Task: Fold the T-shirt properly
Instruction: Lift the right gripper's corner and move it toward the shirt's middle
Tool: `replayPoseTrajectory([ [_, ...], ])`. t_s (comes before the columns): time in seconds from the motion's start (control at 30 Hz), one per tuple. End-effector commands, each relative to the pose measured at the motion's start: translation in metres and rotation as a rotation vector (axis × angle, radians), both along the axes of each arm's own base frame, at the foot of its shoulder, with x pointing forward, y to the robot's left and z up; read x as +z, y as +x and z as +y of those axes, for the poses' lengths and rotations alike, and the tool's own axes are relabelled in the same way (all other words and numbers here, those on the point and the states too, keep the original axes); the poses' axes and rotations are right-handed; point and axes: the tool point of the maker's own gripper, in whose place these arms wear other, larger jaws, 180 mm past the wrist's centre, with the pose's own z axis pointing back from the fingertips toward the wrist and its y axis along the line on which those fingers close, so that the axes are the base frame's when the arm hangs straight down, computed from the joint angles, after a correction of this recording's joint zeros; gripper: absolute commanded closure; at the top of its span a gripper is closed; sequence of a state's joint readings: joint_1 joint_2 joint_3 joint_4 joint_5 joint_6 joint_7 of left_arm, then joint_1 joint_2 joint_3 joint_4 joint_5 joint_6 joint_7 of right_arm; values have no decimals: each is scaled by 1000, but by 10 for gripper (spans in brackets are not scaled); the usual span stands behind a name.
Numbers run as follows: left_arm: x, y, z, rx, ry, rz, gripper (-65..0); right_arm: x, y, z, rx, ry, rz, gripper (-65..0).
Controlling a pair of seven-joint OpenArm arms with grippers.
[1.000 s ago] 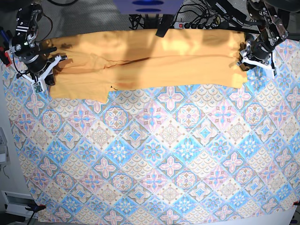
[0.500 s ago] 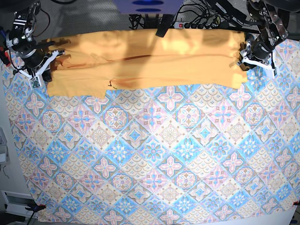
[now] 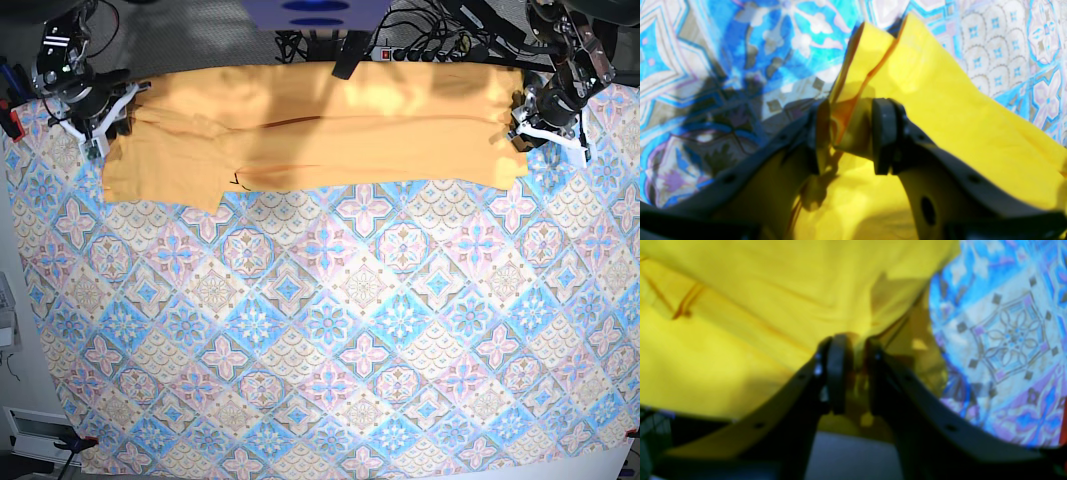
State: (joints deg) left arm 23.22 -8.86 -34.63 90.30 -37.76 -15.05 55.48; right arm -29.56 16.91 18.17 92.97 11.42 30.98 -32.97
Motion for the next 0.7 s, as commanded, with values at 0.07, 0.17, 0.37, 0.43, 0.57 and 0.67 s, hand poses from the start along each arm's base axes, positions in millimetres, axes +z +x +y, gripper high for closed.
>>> replayPoseTrajectory([
  [0.07,9,5,9,6,20,-30,-217,23,20,-4,-36,13,-127,-177],
  [0.17,13,3,20,35,34,-38,-217,38,30,1,-49,26,-206,-178],
  [0.37,18,7,19,54,-3,-71,-279,64,50,54,66,135,-298,-177],
  [0.43,18,7,19,54,-5,-73,-295,64,49,78,165,167,-283,-176],
  [0.57,18,6,19,58,-10,-73,-312,56,40,125,319,232,-234,-176],
  [0.67,16,5,19,57,-8,-68,-329,51,32,147,387,264,-210,-176],
])
